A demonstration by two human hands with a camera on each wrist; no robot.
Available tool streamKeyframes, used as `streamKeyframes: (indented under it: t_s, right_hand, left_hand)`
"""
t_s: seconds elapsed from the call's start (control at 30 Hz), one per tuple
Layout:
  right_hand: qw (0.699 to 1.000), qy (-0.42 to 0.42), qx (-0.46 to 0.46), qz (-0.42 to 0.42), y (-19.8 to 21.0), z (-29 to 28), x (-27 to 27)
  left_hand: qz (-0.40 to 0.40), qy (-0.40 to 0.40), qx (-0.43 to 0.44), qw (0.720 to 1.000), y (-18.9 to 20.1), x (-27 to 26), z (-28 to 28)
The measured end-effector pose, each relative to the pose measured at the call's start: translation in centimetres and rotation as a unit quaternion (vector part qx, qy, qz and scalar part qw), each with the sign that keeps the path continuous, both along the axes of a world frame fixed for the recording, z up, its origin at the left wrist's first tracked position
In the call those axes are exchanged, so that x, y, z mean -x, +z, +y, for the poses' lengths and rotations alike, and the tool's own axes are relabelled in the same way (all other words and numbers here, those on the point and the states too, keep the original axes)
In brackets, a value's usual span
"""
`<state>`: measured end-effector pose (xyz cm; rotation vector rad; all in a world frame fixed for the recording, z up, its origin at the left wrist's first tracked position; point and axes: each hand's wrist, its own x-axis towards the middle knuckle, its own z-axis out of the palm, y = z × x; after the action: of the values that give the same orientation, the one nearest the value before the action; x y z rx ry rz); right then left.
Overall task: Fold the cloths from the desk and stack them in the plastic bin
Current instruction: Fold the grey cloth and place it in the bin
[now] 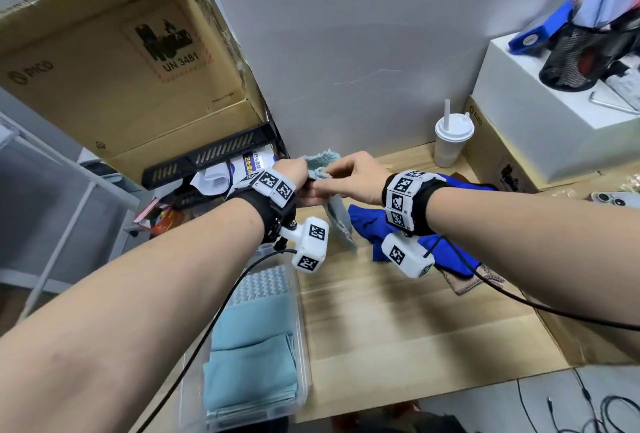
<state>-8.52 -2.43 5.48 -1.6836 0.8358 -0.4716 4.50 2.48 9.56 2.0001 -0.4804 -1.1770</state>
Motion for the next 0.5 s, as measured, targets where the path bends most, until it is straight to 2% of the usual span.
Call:
streamKeyframes:
  t_s: [0.13,0.23,0.4,0.5]
  right_hand:
    - [0.993,0.013,0.091,0.07,-0.5,0.0,0.0]
    - [0.988,-0.013,0.138,0.072,-0.7,-0.1,-0.1]
    - [0.989,0.042,0.127,0.071,0.2,-1.0,0.0]
    - [0.988,0.07,0.107,0.087,1.0,-1.7,0.5]
  left_hand:
    - [0.002,0.004,-0.017,1.0,0.0,-0.1,0.0]
    - [0.005,-0.026,-0.024,0.999,-0.1,0.0,0.4]
    - [-0.117,-0.095,-0.103,0.983,-1.4,-2.4,1.3]
    - [-0.195,-0.163,-0.161,0.954,-2.1,-4.1,2.3]
